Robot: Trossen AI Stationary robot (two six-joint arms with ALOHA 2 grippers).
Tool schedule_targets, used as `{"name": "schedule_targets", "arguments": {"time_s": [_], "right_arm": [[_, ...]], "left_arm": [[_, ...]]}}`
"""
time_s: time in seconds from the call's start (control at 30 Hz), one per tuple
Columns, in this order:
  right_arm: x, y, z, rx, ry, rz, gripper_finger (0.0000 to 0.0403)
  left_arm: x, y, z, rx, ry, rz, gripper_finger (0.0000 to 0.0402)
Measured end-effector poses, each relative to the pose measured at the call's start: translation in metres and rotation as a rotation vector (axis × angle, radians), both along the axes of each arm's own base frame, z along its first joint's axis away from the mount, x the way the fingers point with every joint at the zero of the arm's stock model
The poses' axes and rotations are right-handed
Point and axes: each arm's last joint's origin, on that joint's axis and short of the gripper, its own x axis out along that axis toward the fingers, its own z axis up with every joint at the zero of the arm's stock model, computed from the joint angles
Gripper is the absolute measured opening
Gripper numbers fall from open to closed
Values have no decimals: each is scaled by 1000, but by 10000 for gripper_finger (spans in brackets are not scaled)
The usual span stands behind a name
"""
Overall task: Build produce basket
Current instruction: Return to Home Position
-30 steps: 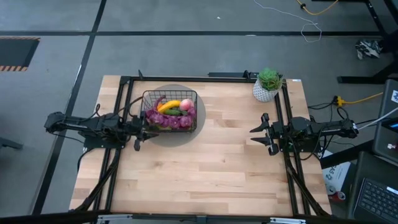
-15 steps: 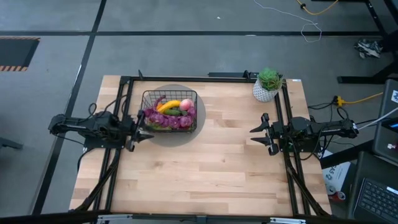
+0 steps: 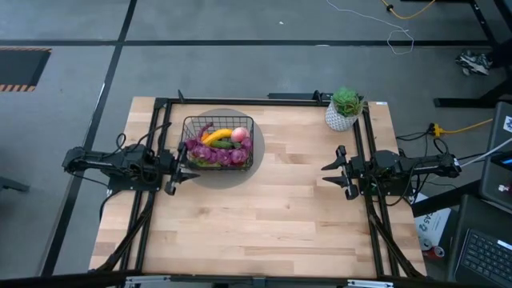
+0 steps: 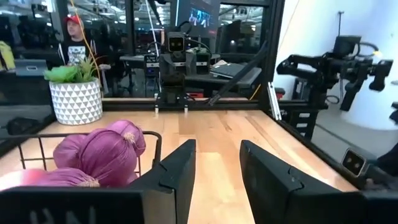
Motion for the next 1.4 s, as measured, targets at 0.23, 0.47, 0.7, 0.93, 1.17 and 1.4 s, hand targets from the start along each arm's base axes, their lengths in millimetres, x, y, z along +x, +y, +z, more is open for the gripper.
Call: {"name": "schedule_targets", "arguments": {"time_s": [0.23,0.47,0.7,0.93,1.17,1.4], "right_arm": [[0,0,0,0,0,0,157],[0,0,0,0,0,0,157],[0,0,0,0,0,0,157],[0,0,0,0,0,0,157],[0,0,0,0,0,0,157],[0,0,0,0,0,0,157]], "left_arm": [[0,0,0,35,-2,7,120],[0,0,0,34,-2,7,120],[0,0,0,33,-2,7,120],[0,0,0,32,-3,7,120],[0,0,0,33,-3,7,120],[0,0,0,32,-2,7,120]]}}
